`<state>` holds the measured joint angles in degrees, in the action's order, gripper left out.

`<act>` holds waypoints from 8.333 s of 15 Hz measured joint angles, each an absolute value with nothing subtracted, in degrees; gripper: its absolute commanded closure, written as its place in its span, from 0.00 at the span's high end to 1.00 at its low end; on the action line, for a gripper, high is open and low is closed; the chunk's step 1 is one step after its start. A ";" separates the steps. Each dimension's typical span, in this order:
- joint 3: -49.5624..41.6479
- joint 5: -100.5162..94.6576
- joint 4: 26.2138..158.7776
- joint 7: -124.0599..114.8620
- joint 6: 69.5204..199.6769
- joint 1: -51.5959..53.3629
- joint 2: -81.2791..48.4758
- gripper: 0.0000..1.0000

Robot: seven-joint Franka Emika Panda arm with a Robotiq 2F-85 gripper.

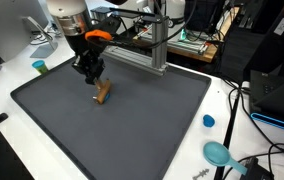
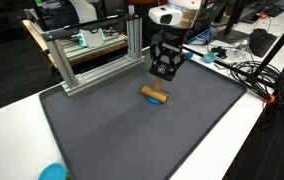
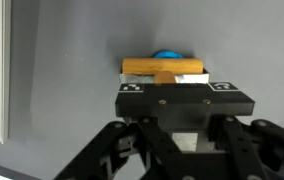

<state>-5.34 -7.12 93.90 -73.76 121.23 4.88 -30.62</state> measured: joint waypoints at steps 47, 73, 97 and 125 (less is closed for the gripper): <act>-6.22 -17.07 102.80 -51.13 126.16 9.19 -18.21 0.47; -0.96 -3.70 107.51 -10.93 131.28 -1.44 -18.97 0.22; -4.81 -8.66 102.41 -14.50 130.04 2.58 -25.86 0.22; -4.80 -8.09 88.77 -13.37 112.50 2.14 -33.04 0.22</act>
